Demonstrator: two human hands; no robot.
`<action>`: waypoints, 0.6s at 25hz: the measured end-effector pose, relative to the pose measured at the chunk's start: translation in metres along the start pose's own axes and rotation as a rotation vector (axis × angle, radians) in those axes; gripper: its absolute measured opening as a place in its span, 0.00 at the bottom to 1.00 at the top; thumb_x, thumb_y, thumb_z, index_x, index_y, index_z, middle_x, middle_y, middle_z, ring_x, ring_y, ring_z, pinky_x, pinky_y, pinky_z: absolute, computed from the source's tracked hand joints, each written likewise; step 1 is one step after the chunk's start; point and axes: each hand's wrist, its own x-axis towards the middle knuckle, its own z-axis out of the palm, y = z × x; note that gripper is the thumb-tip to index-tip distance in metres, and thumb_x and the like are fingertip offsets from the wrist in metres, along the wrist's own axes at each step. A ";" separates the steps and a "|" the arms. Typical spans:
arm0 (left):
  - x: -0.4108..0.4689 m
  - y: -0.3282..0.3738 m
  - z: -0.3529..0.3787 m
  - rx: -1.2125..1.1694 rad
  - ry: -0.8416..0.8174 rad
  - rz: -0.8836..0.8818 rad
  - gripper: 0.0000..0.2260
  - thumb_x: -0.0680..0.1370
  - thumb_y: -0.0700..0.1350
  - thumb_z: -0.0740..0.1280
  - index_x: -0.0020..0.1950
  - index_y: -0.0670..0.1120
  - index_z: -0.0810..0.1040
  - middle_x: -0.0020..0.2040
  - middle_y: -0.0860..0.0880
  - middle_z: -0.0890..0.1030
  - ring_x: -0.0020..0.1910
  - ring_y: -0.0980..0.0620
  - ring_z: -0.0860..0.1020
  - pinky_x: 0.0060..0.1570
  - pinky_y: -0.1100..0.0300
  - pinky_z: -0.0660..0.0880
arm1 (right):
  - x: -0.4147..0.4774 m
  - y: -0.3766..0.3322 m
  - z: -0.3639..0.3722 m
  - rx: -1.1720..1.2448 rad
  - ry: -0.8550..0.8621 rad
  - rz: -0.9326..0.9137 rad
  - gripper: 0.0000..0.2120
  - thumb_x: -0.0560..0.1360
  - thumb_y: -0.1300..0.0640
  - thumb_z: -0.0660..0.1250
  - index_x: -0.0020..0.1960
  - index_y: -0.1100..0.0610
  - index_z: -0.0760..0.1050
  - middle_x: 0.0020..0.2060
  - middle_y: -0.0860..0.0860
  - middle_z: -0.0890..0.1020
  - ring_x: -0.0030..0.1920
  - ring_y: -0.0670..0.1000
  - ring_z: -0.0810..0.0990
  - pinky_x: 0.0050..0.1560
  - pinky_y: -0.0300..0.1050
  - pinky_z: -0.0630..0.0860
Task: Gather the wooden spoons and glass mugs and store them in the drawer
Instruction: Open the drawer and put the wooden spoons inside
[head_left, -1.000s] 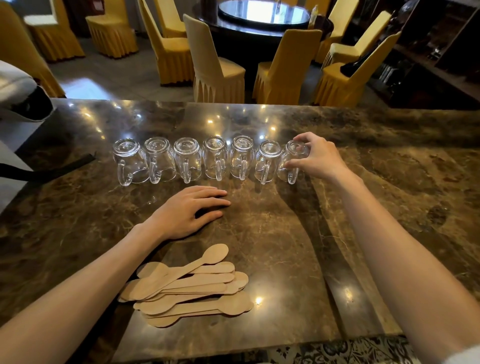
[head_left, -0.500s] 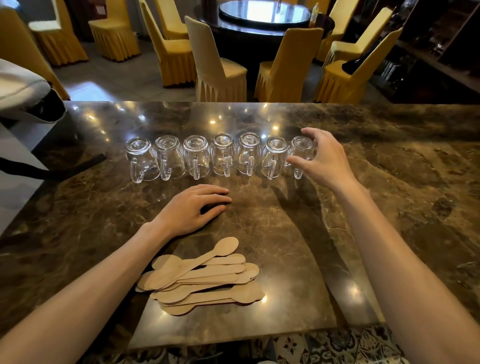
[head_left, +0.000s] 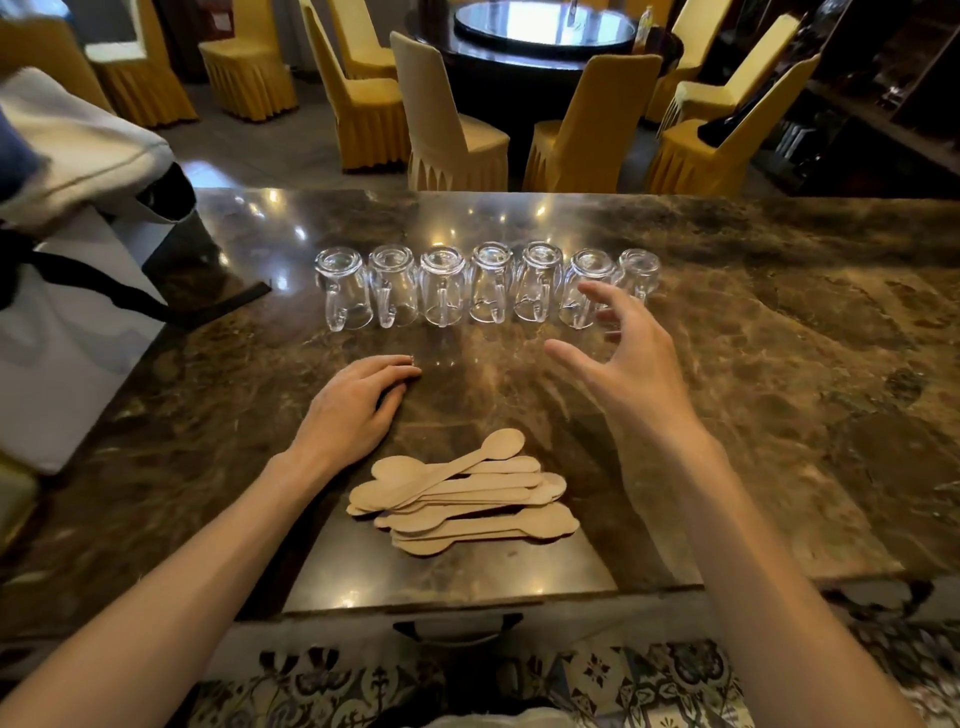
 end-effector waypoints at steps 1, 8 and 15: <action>-0.006 0.000 -0.004 0.013 -0.002 -0.016 0.13 0.79 0.44 0.61 0.63 0.50 0.77 0.64 0.51 0.76 0.65 0.51 0.72 0.65 0.56 0.66 | -0.009 -0.007 0.003 0.025 -0.011 0.013 0.29 0.69 0.51 0.73 0.68 0.52 0.67 0.63 0.48 0.74 0.58 0.43 0.71 0.60 0.43 0.72; -0.089 0.005 -0.032 0.178 0.008 -0.208 0.19 0.79 0.50 0.59 0.70 0.48 0.69 0.72 0.46 0.68 0.72 0.47 0.64 0.71 0.50 0.61 | -0.102 -0.051 0.036 0.385 -0.049 0.103 0.13 0.72 0.54 0.71 0.56 0.50 0.78 0.48 0.43 0.83 0.49 0.40 0.80 0.51 0.37 0.78; -0.148 0.022 -0.033 0.264 -0.085 -0.265 0.24 0.80 0.56 0.50 0.75 0.50 0.56 0.77 0.48 0.56 0.76 0.51 0.52 0.73 0.55 0.45 | -0.217 -0.054 0.075 1.249 0.099 0.690 0.10 0.71 0.47 0.67 0.36 0.51 0.82 0.32 0.50 0.81 0.33 0.46 0.78 0.36 0.39 0.77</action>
